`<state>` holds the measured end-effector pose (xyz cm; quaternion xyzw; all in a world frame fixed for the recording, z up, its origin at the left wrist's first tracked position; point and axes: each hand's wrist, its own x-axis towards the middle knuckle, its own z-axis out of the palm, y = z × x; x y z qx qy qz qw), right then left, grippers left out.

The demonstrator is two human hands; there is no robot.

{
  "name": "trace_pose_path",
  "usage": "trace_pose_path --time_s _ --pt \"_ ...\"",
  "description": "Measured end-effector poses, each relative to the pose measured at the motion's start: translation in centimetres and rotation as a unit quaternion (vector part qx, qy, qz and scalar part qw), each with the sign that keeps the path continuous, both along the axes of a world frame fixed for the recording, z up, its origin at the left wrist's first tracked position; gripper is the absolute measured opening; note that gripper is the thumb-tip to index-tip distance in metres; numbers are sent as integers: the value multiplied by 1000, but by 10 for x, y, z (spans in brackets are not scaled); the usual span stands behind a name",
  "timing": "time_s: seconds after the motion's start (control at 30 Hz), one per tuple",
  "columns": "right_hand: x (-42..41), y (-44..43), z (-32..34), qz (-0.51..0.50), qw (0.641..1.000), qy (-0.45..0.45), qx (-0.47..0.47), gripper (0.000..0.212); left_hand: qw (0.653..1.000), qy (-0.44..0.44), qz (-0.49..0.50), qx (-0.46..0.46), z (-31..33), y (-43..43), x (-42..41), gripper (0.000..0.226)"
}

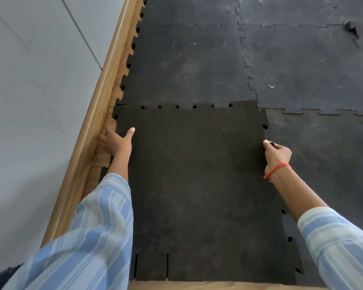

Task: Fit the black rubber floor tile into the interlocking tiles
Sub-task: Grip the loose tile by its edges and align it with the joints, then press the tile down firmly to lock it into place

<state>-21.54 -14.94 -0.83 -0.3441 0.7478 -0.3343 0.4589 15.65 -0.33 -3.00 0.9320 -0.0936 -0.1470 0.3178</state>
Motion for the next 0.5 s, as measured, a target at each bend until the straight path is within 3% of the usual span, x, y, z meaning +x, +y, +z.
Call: trace_pose_path --time_s 0.3,0.5 --pt "-6 1 -6 30 999 -7 8 32 999 -40 6 15 -2 1 1 78" --pt "-3 4 -6 42 998 44 -1 32 998 -32 -7 47 -2 5 4 79"
